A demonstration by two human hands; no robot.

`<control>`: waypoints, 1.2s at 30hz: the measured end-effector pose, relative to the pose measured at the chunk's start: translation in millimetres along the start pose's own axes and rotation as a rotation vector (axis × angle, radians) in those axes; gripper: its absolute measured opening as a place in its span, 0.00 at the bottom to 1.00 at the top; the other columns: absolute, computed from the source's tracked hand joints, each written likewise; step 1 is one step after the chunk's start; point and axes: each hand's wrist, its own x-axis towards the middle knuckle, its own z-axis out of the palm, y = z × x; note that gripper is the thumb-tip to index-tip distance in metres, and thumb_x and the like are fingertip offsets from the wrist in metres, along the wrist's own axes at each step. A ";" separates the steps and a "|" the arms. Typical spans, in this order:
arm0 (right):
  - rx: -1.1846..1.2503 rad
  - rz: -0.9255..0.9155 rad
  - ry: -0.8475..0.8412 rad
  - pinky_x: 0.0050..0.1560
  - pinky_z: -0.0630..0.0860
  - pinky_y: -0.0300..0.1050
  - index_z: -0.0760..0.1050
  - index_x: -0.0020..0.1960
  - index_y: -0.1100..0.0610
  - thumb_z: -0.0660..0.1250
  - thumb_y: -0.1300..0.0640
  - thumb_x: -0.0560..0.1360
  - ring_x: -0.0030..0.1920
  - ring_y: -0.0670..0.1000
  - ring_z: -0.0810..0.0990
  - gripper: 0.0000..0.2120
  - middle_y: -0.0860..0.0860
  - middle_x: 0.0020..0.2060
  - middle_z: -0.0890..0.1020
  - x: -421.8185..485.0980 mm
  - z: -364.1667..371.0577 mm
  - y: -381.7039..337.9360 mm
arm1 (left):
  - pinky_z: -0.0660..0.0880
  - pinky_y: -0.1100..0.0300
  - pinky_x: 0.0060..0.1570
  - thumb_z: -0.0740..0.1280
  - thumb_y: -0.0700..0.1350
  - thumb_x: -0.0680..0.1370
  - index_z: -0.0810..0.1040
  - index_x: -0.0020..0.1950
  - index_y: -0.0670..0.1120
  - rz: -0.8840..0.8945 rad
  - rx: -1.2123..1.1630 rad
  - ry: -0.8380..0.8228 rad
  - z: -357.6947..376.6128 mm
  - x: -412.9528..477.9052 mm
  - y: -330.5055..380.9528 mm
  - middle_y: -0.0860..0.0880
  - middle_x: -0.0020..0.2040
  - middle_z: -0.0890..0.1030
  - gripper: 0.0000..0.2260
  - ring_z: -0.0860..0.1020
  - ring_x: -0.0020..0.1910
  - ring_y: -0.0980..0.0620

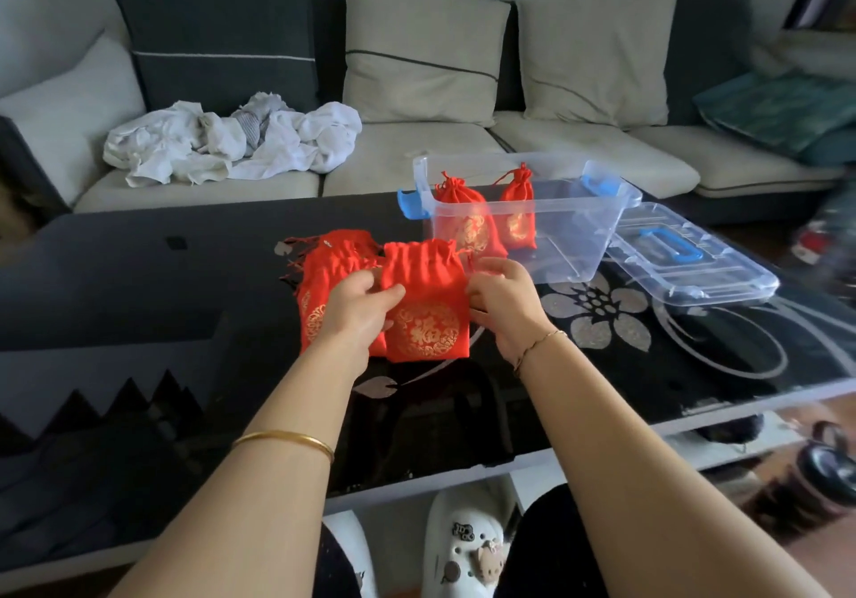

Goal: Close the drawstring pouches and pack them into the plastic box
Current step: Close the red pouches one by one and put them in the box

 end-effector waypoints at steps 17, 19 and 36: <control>-0.192 -0.239 0.004 0.52 0.80 0.48 0.79 0.45 0.54 0.63 0.67 0.76 0.49 0.54 0.81 0.10 0.54 0.47 0.81 -0.3 -1.6 -4.6 | 0.70 0.62 0.40 0.65 0.51 0.78 0.78 0.53 0.51 -0.168 -0.537 0.060 -7.9 -6.9 23.7 0.55 0.48 0.84 0.08 0.80 0.48 0.56; -0.263 -0.281 -0.001 0.51 0.79 0.45 0.80 0.47 0.55 0.65 0.66 0.75 0.48 0.51 0.80 0.08 0.51 0.45 0.81 -2.2 -2.4 -6.6 | 0.70 0.63 0.37 0.66 0.53 0.77 0.78 0.53 0.51 -0.168 -0.536 0.114 -9.8 -5.5 23.2 0.55 0.48 0.83 0.09 0.81 0.48 0.56; -0.692 -0.421 0.228 0.33 0.65 0.35 0.78 0.42 0.59 0.65 0.58 0.76 0.39 0.49 0.76 0.06 0.50 0.37 0.79 6.0 -17.9 -0.5 | 0.70 0.63 0.31 0.61 0.46 0.81 0.79 0.44 0.47 0.034 -0.258 0.315 -16.4 0.3 16.1 0.49 0.40 0.84 0.10 0.82 0.39 0.53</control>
